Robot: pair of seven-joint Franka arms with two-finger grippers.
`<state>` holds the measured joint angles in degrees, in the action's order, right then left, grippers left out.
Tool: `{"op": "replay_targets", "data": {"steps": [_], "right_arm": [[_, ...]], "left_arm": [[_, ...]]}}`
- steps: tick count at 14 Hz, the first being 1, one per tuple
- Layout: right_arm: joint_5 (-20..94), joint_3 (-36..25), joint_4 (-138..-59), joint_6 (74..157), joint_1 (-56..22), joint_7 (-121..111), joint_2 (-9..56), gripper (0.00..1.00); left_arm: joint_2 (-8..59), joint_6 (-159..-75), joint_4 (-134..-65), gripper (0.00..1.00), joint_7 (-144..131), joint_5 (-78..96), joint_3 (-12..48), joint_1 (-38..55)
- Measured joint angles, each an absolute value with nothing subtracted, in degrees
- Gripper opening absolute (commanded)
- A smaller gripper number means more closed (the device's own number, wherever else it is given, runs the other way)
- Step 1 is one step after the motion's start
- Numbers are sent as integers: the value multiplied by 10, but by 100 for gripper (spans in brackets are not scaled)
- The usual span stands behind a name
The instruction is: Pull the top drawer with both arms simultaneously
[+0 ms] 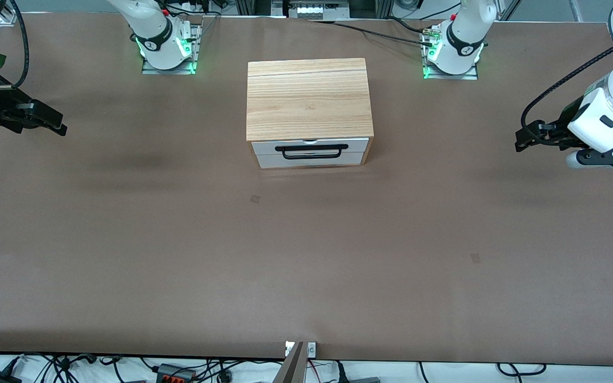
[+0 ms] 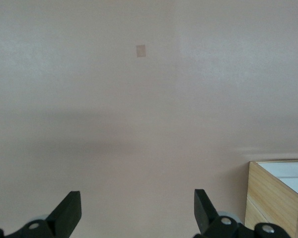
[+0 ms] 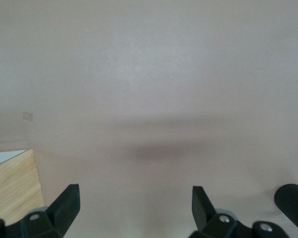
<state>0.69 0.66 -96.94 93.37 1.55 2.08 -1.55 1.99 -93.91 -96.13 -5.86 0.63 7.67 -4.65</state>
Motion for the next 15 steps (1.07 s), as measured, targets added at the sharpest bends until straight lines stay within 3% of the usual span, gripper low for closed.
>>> {"op": "replay_targets", "data": {"steps": [10,15], "right_arm": [[8,10,-971,919,15,20,-5,100],[58,19,-974,903,5,14,34,100]], "left_arm": [[31,-932,-954,100,-46,56,77,-44],[87,-927,-955,100,-36,185,77,-44]]}}
